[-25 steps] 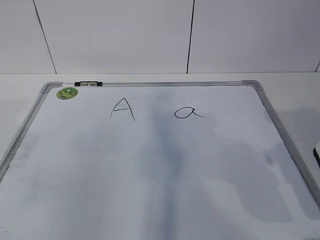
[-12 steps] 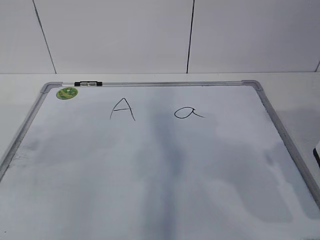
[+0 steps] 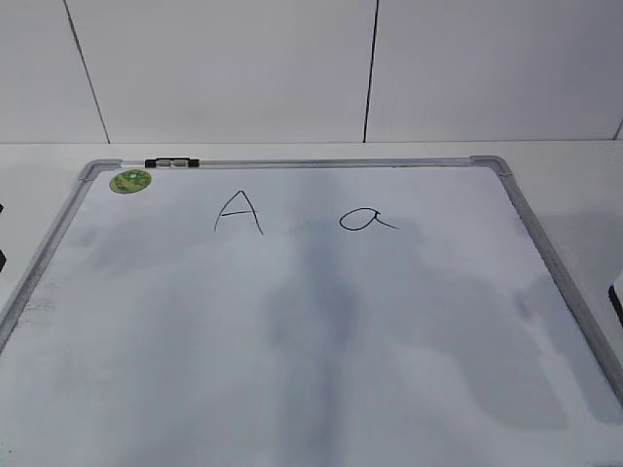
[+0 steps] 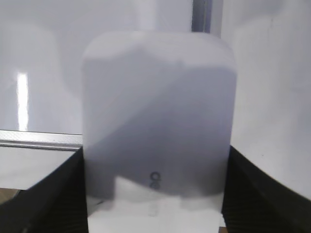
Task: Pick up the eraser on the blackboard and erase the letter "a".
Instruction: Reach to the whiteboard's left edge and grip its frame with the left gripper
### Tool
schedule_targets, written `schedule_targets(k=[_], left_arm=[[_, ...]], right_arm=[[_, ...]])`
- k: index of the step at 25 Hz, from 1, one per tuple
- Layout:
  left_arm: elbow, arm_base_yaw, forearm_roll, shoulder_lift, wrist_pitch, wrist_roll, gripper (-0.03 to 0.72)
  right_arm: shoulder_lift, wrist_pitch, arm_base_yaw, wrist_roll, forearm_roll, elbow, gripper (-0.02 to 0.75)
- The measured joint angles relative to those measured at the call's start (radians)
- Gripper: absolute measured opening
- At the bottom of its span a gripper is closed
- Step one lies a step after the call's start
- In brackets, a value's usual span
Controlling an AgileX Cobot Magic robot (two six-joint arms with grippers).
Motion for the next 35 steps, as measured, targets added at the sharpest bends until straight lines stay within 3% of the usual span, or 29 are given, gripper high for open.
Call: schedule_targets(k=[7, 23, 35], left_arm=[[-0.095, 0.000, 0.000, 0.117, 0.045, 0.030, 0.321], [-0.139, 0.055, -0.035, 0.246, 0.045, 0.092, 0.319], [-0.164, 0.055, -0.045, 0.309, 0.057, 0.101, 0.245]], right_arm=[[0.000, -0.002, 0.000, 0.000, 0.000, 0.000, 0.543], [0.000, -0.005, 0.000, 0.000, 0.000, 0.000, 0.542], [0.000, -0.005, 0.000, 0.000, 0.000, 0.000, 0.542]])
